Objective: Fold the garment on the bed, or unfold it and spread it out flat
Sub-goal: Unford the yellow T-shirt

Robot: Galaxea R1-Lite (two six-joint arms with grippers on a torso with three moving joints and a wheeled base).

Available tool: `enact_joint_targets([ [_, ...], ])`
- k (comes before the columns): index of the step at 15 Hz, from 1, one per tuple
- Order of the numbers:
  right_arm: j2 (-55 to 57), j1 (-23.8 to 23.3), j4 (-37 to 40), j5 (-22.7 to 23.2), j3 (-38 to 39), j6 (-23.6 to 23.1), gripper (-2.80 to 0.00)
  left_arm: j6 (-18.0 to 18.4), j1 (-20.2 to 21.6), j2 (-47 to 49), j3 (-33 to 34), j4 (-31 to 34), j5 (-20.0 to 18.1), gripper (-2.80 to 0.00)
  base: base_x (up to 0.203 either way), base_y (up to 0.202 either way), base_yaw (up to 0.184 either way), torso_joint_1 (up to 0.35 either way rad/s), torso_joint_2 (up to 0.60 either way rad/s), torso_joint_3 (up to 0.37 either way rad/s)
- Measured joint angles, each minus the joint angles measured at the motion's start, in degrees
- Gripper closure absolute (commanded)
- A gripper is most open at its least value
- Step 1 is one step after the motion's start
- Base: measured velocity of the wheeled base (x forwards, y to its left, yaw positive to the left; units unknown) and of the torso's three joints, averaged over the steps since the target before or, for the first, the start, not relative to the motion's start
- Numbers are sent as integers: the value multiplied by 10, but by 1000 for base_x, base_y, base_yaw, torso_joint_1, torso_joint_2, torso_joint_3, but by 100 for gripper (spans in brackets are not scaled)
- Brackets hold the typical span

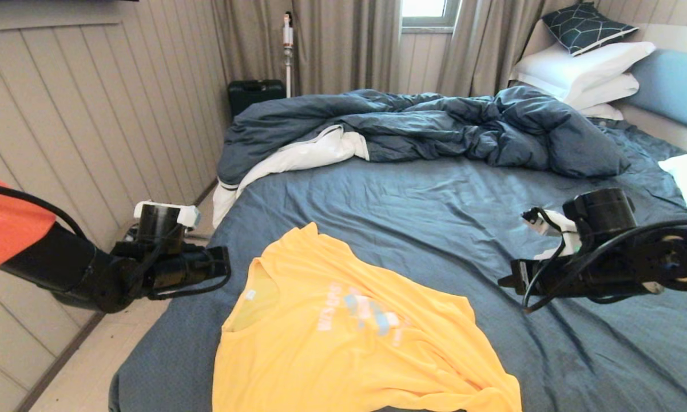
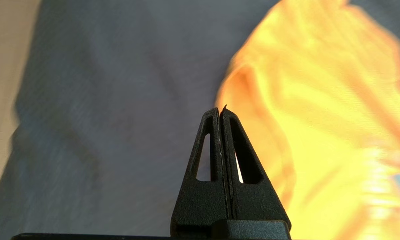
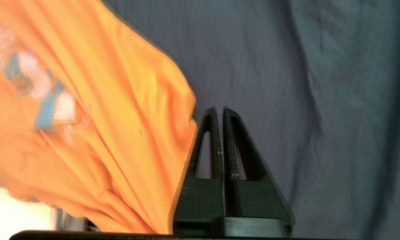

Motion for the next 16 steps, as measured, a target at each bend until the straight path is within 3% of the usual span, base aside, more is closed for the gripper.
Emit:
enact_joint_targets([
  [4,48,-5,-1,38,-74,34,0,-4,0,19,-163,147,-64,0,0,0,0,0,0,0],
  [9,97,-13,-7,57,-109,30,0,-10,27,110,-357,324,-202,0,0,0,0,0,0,0],
  [10,101,-14,-14,60,-109,30,0,-9,37,126,-370,336,-232,-280,0,0,0,0,0,0],
  [12,106,-15,-28,61,-102,30,0,-9,50,147,-383,340,-268,-280,0,0,0,0,0,0],
  [16,117,-23,-52,61,-90,29,0,-6,62,181,-395,336,-274,-280,0,0,0,0,0,0],
])
